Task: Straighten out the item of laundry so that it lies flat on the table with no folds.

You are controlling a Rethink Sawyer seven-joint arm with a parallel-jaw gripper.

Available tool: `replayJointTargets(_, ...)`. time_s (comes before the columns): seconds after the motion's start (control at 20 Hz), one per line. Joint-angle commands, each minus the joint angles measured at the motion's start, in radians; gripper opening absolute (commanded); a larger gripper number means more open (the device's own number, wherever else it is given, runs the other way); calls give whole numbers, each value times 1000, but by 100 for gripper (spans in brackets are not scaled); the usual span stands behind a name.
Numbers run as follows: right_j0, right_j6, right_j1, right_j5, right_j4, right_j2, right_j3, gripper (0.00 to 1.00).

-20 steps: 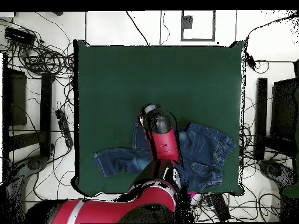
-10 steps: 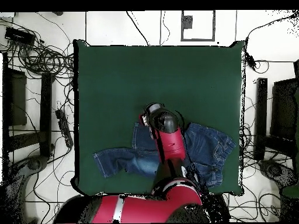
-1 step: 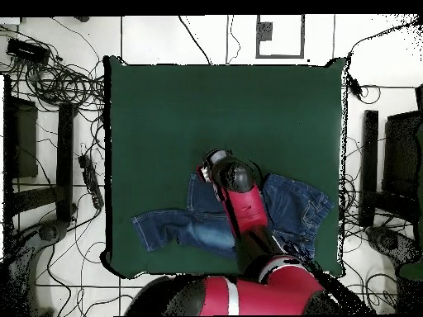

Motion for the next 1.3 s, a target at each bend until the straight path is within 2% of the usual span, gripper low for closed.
replayJointTargets(0.05,26,-50,19,17,-97,182,178,100)
replayJointTargets(0.35,22,34,8,-31,-107,225,198,100)
replayJointTargets(0.6,34,70,-36,-28,-112,235,245,100)
replayJointTargets(0.7,48,74,6,-71,-135,225,228,100)
replayJointTargets(0.8,70,53,94,-112,-169,191,169,100)
replayJointTargets(1.0,56,-5,243,-201,-258,162,70,100)
replayJointTargets(1.3,61,-20,355,-250,-361,96,-36,100)
